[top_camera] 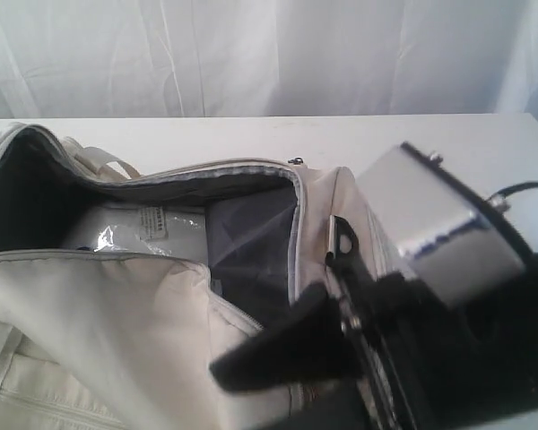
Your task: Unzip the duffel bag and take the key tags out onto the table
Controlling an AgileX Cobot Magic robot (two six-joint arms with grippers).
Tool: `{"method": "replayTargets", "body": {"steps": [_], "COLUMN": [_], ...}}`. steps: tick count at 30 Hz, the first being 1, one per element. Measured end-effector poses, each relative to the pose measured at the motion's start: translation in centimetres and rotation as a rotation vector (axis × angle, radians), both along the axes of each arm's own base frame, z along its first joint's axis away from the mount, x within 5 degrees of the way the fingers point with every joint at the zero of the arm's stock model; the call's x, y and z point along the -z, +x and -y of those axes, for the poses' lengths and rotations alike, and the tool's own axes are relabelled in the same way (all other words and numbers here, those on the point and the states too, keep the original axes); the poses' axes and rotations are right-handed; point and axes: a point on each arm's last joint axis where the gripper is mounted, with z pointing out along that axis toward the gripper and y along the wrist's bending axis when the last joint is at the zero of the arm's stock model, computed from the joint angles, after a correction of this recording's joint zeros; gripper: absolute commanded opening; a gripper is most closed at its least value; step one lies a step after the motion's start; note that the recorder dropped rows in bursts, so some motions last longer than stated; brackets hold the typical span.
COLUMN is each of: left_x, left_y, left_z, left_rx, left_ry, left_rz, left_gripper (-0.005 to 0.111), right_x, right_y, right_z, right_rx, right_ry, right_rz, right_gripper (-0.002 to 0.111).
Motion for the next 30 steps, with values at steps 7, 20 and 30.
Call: {"method": "replayTargets", "body": {"steps": [7,20,30], "left_x": [0.0,0.0,0.1], "left_y": [0.0,0.0,0.0], "left_z": [0.0,0.0,-0.1], "left_rx": [-0.003,-0.004,-0.015], "left_ry": [-0.005,-0.004,0.007], "left_rz": [-0.003,-0.002,-0.001], "left_gripper": [0.000,0.000,0.000], "right_x": [-0.6,4.1,7.5], "right_y": [4.0,7.9,9.2], "right_z": [-0.7,-6.4,-8.6], "right_rx": [0.326,0.342,0.343], "right_ry": [-0.012,-0.181,-0.286], "right_rz": [0.212,0.101,-0.013], "right_gripper": [0.063,0.059,0.053]}}
